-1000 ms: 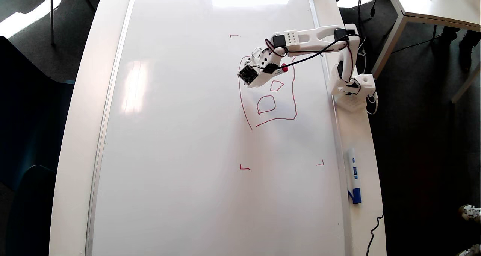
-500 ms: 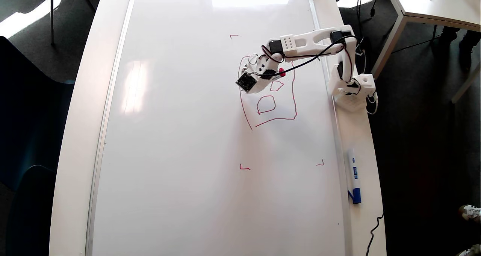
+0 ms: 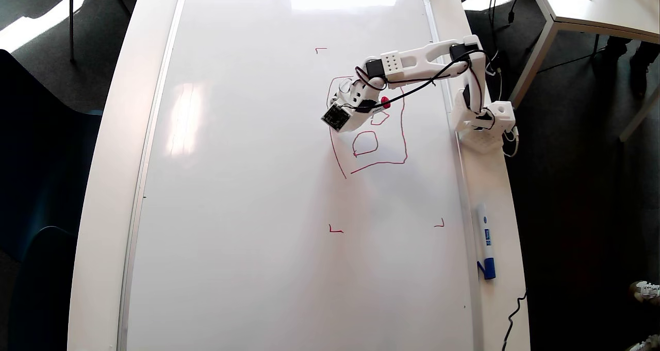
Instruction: Draw on a whiteboard a robot head using a pen attached to the gripper
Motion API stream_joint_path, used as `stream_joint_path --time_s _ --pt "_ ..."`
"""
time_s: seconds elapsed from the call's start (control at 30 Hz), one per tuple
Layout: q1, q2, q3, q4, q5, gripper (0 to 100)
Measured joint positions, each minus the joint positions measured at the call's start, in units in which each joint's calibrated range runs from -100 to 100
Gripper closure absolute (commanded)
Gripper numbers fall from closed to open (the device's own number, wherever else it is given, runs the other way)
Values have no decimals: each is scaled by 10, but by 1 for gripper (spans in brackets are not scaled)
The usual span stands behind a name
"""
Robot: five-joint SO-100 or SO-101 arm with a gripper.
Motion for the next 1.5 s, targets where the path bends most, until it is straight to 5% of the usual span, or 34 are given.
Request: stream_joint_path --time_s 1.5 --pt "-36 106 -132 -56 9 99"
